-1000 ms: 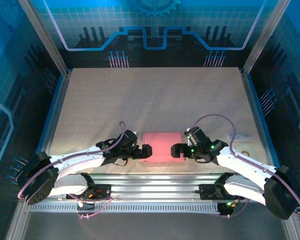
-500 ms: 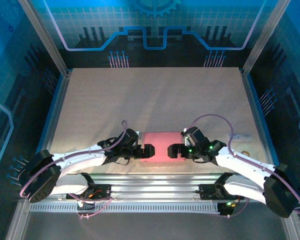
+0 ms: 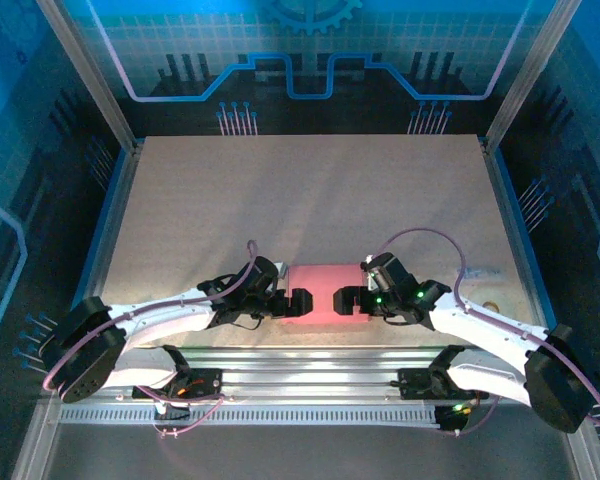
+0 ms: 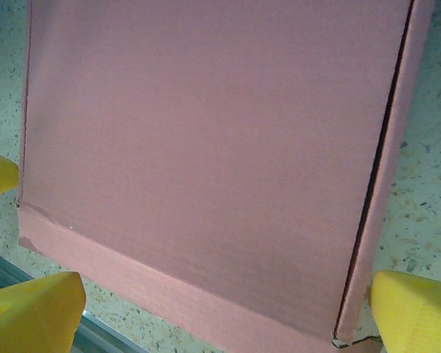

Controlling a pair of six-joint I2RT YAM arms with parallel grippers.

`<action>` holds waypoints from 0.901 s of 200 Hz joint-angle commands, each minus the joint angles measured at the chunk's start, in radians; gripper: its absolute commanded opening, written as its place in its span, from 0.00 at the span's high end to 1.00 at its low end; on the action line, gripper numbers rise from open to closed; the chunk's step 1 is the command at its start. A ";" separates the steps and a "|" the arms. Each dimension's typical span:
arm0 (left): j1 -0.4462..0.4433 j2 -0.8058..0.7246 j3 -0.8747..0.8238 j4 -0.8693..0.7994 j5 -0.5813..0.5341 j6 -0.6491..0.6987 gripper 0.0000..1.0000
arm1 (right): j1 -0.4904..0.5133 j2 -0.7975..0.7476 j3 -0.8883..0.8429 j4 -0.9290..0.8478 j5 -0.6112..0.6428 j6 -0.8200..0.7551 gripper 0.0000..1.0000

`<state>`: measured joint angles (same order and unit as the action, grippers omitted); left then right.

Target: Fold the paper box

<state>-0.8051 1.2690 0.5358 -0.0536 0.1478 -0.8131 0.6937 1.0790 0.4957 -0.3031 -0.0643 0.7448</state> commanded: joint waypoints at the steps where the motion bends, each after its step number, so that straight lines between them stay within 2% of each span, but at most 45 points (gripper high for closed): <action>1: -0.004 0.013 0.029 0.023 0.007 0.000 0.01 | 0.013 0.004 -0.017 0.025 -0.003 0.010 0.00; 180: 0.049 0.133 0.110 0.040 -0.002 0.051 0.01 | -0.055 0.048 0.003 0.080 0.008 -0.029 0.00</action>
<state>-0.7723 1.3926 0.6147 -0.0162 0.1474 -0.7998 0.6567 1.1198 0.4881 -0.2436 -0.0601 0.7341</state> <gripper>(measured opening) 0.994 0.999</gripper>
